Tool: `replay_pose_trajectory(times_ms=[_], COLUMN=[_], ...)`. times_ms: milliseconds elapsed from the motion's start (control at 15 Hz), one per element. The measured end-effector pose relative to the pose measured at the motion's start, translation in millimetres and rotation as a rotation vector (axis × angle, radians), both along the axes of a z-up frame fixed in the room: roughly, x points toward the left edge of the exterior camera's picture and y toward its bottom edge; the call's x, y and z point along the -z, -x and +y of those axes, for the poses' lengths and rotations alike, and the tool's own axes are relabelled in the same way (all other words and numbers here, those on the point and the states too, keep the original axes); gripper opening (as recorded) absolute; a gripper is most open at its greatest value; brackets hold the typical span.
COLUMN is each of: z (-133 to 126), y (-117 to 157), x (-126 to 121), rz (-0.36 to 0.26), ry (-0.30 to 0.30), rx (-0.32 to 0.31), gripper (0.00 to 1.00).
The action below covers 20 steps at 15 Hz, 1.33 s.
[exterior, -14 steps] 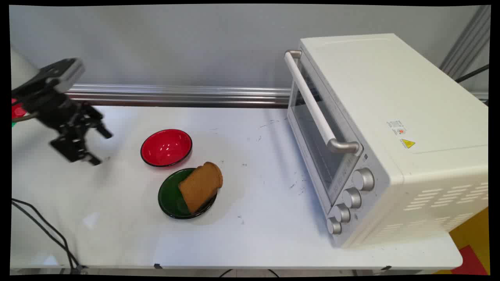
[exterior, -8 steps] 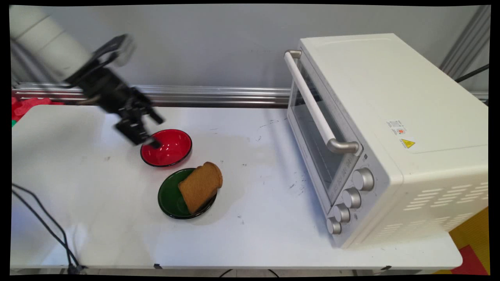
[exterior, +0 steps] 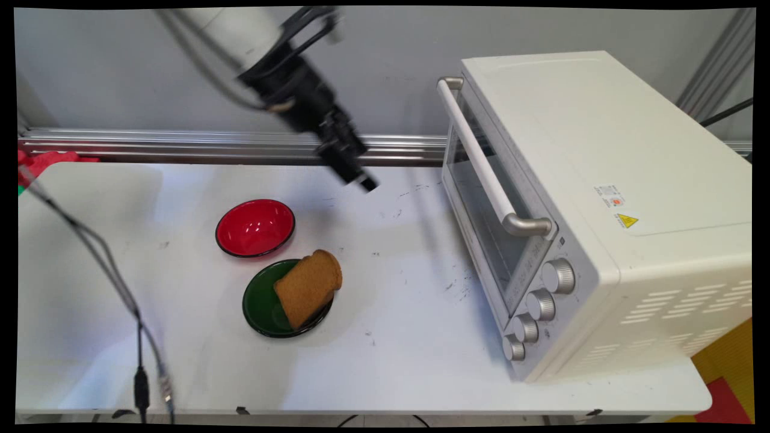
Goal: Open the oven
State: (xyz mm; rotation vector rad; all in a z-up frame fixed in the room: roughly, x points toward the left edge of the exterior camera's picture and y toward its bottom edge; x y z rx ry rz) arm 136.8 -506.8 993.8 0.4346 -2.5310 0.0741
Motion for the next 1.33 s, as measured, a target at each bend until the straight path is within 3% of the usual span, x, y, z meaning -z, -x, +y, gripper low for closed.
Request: replay_pose_trajectory(times_ms=[600,1200,1267,1333], z=[-54.8,-75.0,-75.2,-75.3], y=[84.1,111.8,112.2,112.4], x=[-56.2,-74.2,-74.3,-74.2], rz=[0.05,0.053,0.048,0.044], ry=[0.049,0.031,0.029,0.026], rx=[-0.015,0.015,0.019,0.022], gripper=[1.0,1.0,0.0,0.0])
